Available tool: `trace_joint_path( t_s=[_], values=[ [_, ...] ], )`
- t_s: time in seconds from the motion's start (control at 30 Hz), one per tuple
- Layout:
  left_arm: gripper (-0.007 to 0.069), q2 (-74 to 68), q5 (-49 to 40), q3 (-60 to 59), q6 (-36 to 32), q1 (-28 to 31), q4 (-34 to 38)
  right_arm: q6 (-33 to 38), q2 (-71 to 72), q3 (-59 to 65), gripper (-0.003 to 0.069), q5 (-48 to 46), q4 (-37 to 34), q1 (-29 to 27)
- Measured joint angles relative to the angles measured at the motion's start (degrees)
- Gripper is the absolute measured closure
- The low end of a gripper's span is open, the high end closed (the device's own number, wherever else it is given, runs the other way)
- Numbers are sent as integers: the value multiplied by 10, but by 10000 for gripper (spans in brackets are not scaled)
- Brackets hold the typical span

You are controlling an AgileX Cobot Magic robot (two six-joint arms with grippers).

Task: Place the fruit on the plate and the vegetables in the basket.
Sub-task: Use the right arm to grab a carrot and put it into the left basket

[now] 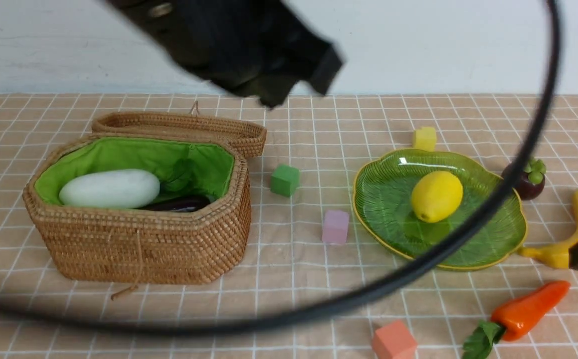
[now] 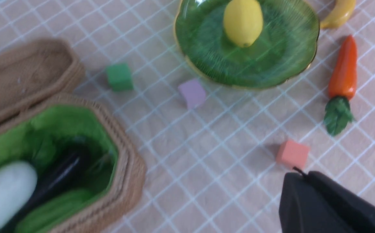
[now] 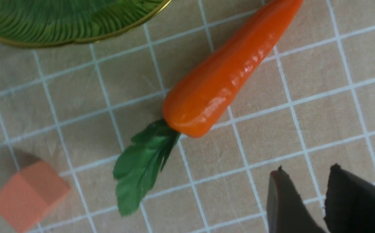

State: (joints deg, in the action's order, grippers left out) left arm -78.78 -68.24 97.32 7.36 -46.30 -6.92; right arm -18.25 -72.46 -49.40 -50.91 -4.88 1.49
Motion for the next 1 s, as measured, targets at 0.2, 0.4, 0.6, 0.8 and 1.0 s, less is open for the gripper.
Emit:
trace_joint_path(
  t_s=[0.2,0.4,0.6,0.8,1.0],
  values=[
    [638,151,78,-199,2,0,12,4,-74,0,319,64,-62,-28],
    [638,317,192,-390,2,0,27,11,-171,0,204,132,-81,-28],
    [638,387,229,-439,2,0,27,13,-230,-6,218,184,-99,-28],
    [638,395,225,-442,2,0,26,28,-247,-5,323,176,-93,-28],
    [638,398,222,-442,3,0,10,78,-243,-21,323,98,-93,-28]
  ],
)
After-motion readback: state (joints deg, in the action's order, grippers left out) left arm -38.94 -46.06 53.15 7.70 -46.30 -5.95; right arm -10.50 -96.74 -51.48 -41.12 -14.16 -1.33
